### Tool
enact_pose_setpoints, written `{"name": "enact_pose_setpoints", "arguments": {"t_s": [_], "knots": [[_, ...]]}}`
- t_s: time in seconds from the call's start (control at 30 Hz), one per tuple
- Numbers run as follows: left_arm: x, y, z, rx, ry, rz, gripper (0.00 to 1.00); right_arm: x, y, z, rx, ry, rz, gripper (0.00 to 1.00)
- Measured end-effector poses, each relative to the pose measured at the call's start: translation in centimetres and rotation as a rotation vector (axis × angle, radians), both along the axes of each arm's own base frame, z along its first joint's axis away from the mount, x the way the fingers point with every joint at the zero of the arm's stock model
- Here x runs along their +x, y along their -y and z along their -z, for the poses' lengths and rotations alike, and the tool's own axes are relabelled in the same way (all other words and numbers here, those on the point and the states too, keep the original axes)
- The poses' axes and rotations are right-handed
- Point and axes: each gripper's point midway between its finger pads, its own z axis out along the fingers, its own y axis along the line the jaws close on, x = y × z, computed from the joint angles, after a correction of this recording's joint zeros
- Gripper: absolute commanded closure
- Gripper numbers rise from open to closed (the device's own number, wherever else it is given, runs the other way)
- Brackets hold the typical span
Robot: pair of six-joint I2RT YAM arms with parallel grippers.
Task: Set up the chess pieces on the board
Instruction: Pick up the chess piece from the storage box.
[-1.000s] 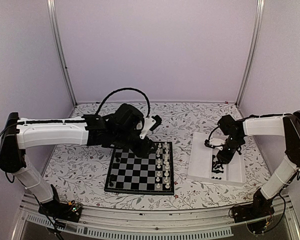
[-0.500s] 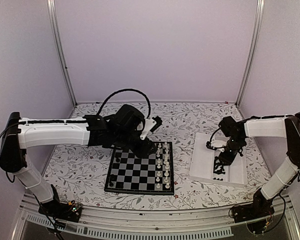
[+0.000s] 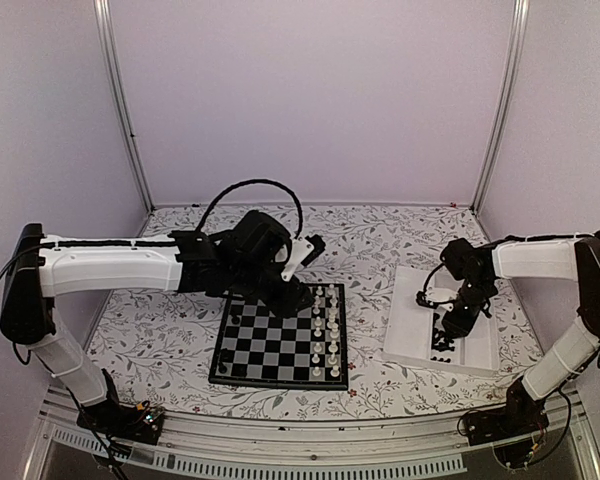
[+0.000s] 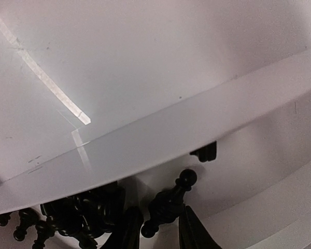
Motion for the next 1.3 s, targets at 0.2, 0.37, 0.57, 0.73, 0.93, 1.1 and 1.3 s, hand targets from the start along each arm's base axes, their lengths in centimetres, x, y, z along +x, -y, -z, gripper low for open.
{"name": "enact_pose_setpoints", "arguments": {"t_s": [0.2, 0.37, 0.57, 0.73, 0.93, 1.1, 1.3], "knots": [[0.0, 0.0, 0.1, 0.001, -0.002, 0.001, 0.52, -0.2, 0.0, 0.2, 0.000, -0.007, 0.000, 0.78], [0.0, 0.1, 0.3, 0.005, -0.005, 0.001, 0.52, -0.1, 0.0, 0.2, 0.005, -0.005, 0.003, 0.86], [0.0, 0.1, 0.4, 0.006, -0.006, 0.001, 0.52, 0.7, 0.6, 0.1, 0.012, 0.020, 0.034, 0.95], [0.3, 0.7, 1.0, 0.001, -0.008, 0.005, 0.53, 1.6, 1.2, -1.6, 0.030, 0.090, 0.058, 0.98], [0.7, 2.5, 0.6, -0.044, -0.013, 0.022, 0.52, 2.3, 0.8, -4.5, 0.081, 0.191, 0.057, 0.99], [0.7, 5.1, -1.8, -0.200, -0.023, 0.054, 0.52, 2.4, -1.4, -6.4, 0.213, 0.220, 0.012, 1.00], [0.9, 9.3, -3.3, -0.425, -0.113, 0.088, 0.55, 1.9, -5.6, -9.3, 0.423, 0.235, -0.090, 1.00]]}}
